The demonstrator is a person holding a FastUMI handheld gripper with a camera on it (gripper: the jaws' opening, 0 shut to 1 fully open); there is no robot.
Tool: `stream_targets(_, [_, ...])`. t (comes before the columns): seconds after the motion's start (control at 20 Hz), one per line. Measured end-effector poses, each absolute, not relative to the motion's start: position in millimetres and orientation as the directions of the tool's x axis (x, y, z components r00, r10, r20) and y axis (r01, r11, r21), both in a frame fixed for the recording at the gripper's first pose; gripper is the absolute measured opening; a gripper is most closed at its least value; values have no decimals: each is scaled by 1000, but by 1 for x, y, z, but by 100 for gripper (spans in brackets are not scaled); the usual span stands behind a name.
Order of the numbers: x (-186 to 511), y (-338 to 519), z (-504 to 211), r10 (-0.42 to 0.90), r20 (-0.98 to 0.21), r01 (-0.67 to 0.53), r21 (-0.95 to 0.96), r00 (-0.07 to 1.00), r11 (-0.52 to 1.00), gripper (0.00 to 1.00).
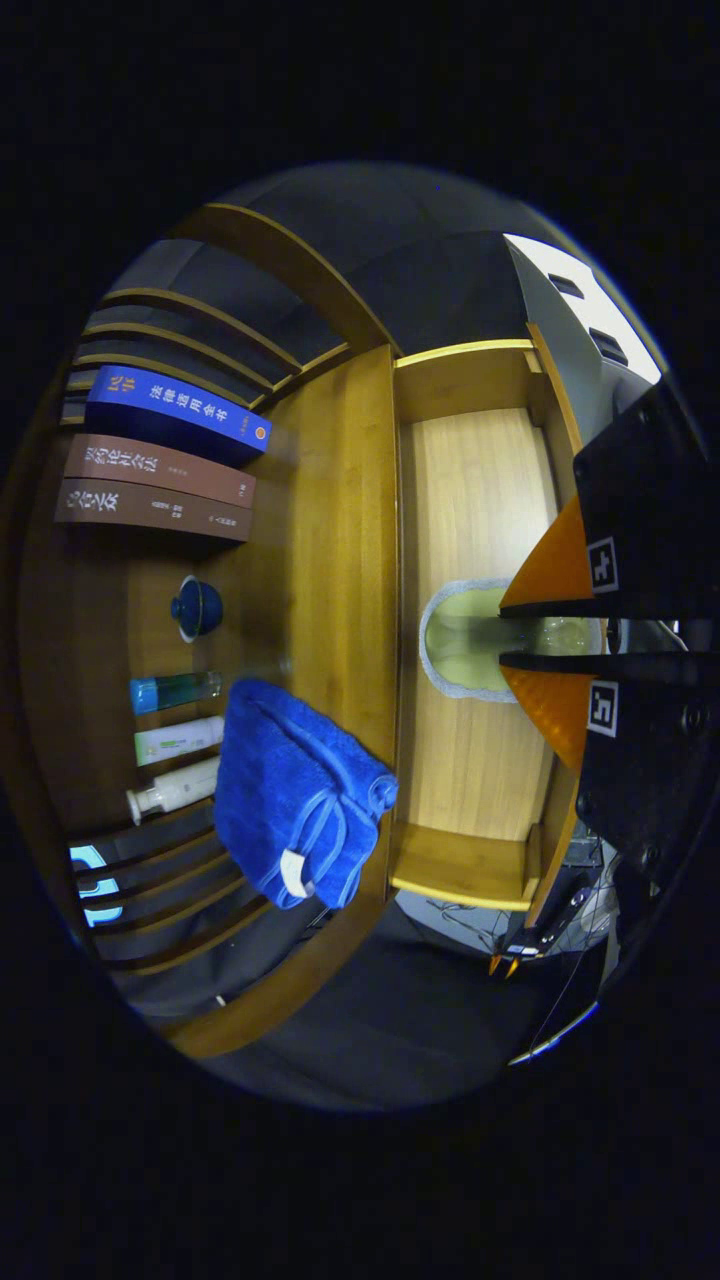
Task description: Pull open the drawer, take out the items inside it, and place them on the countertop above the cabinet.
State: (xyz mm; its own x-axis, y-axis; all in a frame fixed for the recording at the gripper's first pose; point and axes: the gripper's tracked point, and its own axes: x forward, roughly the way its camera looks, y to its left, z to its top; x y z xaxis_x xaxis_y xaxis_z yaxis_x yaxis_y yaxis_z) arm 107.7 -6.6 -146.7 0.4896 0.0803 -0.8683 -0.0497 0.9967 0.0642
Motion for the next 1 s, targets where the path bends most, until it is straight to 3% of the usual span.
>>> stream_targets(0.3, [164,-18,-105,55,-829,-13,58,557,998,17])
stream_targets(0.8, [272,-25,-158,-2,-850,15,6,527,1000,17])
stream_targets(0.9, [278,-19,-165,-2,-852,10,3,523,1000,21])
stream_targets(1.0, [278,-18,-167,-5,-850,7,-1,527,1000,38])
